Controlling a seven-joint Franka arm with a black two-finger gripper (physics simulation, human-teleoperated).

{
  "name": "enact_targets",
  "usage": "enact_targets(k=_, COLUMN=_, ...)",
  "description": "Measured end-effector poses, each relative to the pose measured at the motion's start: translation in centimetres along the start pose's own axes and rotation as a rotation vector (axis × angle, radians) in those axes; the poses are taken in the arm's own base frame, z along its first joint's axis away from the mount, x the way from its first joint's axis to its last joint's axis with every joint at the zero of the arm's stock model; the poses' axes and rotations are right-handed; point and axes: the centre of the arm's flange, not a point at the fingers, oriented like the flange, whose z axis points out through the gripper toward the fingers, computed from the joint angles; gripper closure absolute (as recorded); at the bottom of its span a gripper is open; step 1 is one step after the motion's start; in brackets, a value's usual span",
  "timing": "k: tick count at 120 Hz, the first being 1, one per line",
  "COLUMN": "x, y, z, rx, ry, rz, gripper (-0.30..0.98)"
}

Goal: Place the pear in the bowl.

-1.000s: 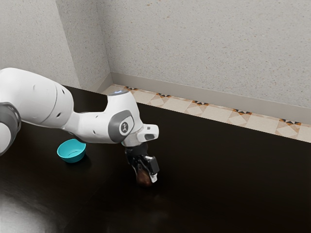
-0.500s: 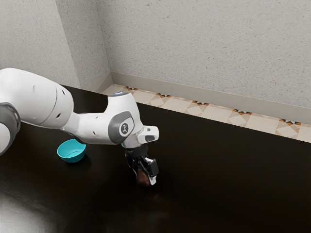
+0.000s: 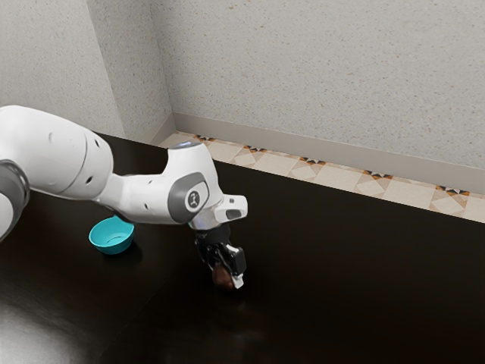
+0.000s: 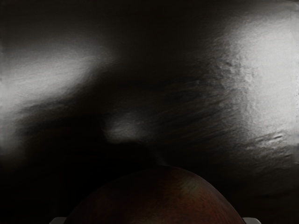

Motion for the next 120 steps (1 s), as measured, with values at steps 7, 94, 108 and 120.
enact_targets(k=7, x=0.0, y=0.1, z=-0.6, rx=0.000, ry=0.006, rz=0.000, gripper=0.32)
enact_targets(k=94, x=-6.4, y=-13.5, z=-16.6, rx=0.124, ry=0.107, rz=-0.163, gripper=0.34)
enact_targets(k=108, x=-9.2, y=-18.4, z=-17.4, rx=0.132, ry=0.068, rz=-0.246, gripper=0.34)
enact_targets(k=120, x=-10.9, y=-21.2, z=-17.2, rx=0.129, ry=0.029, rz=-0.295, gripper=0.34)
